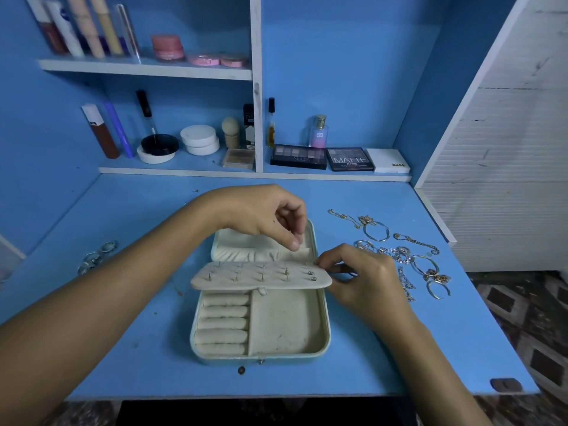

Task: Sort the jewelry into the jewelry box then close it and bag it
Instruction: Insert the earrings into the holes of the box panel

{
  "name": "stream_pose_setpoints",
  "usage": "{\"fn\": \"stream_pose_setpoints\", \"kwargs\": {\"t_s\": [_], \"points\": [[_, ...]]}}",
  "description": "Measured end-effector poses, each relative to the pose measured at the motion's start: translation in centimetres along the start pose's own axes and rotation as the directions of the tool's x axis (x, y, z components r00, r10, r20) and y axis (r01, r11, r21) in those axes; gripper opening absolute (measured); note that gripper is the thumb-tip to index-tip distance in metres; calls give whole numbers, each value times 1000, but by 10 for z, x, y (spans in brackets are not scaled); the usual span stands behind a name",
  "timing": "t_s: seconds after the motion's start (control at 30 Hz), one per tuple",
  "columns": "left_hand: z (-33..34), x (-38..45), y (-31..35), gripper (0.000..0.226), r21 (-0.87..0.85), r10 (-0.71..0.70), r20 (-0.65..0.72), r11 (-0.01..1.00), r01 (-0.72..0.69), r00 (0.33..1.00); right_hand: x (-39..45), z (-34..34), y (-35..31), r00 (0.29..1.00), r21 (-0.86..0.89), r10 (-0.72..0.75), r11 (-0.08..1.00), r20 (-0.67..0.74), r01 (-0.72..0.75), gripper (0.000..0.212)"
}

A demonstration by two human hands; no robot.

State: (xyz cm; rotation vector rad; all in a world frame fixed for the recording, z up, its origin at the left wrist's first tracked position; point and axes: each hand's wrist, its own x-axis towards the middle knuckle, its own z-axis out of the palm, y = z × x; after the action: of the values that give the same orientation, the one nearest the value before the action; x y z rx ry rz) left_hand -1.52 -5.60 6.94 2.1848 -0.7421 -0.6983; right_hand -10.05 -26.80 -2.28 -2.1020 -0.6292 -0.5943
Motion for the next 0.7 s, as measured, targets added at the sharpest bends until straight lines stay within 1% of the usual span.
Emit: {"fn": "stream_pose_setpoints", "kwargs": {"t_s": [0.1,0.2,0.3,0.37,0.47,0.53,0.6,0.7], "points": [[-10,-13,-7,19,-34,-3,-65,999,1,998,2,-1,-2,1000,27,18,999,8,-18,15],[-20,-26,-15,16,-75,-8,-162,997,-4,987,7,-2,-5,997,58,68,996,23,-69,16],[-26,-39,-24,13,-160,-22,-264,987,-21,964,12,-6,-9,981,63,182,980,69,-187,22],[-26,-47,-29,9,-180,-27,-348,983,-38,937,16,-9,-13,957,83,271,956,100,-280,26],[-25,-58,-38,8,-201,-46,-483,978,-59,875,24,-10,-17,928,100,349,927,127,-362,28],[-22,-62,-45,6,-257,-72,-572,962,-95,817,29,-10,-17,912,94,382,913,148,-398,31],[-17,-65,-52,11,-336,-127,-645,933,-131,753,33,-10,-17,894,82,416,898,165,-432,29],[-5,-67,-63,22,-458,-249,-708,874,-162,661,35,-9,-15,866,88,467,869,177,-487,25]]}}
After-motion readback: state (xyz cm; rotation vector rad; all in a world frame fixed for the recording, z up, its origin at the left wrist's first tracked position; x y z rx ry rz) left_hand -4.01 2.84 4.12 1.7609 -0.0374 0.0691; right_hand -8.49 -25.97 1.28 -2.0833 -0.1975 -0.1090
